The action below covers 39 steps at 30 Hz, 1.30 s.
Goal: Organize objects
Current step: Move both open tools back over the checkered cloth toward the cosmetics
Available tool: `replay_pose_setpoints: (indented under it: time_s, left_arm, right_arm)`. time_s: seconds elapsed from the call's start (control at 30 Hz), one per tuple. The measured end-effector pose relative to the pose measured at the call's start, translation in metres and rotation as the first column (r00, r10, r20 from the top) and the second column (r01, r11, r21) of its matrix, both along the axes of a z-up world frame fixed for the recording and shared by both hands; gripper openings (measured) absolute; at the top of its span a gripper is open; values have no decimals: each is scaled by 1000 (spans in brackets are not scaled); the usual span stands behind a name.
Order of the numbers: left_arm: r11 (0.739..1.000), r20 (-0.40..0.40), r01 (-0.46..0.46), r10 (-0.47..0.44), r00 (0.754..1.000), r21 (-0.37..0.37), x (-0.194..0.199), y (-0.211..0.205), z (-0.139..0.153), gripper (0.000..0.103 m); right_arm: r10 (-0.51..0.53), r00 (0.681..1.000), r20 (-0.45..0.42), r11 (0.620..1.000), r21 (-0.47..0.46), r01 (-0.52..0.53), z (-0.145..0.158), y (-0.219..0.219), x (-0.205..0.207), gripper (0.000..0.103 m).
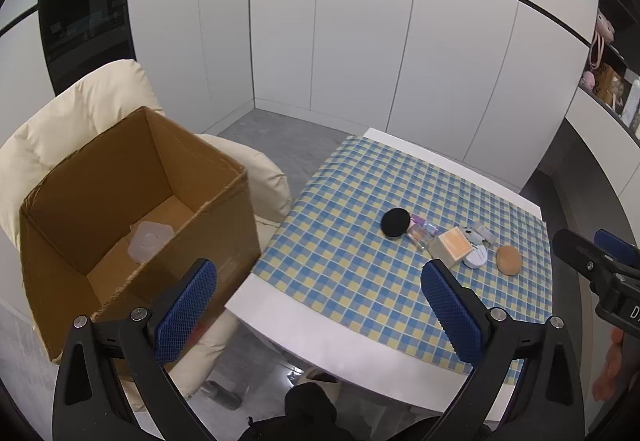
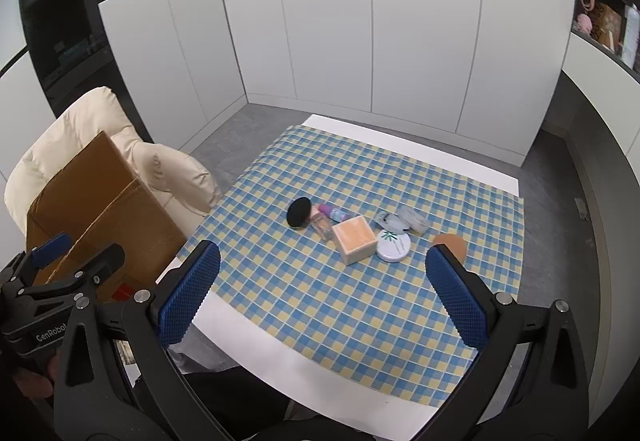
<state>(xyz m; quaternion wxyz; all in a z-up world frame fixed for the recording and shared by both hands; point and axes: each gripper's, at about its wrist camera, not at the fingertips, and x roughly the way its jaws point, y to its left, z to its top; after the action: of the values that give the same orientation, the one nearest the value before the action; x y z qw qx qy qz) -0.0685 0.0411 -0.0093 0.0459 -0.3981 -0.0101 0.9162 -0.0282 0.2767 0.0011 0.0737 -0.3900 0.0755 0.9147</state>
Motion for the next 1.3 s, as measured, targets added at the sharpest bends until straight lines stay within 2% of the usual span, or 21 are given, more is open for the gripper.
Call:
replay_pose_setpoints:
  time_s: [1.3]
  left_arm:
    - [991,7,132,-132,991,-22,8,71,-4,102]
  right_arm:
    - [-126,992,18,992,5,125,-3,62,41,103]
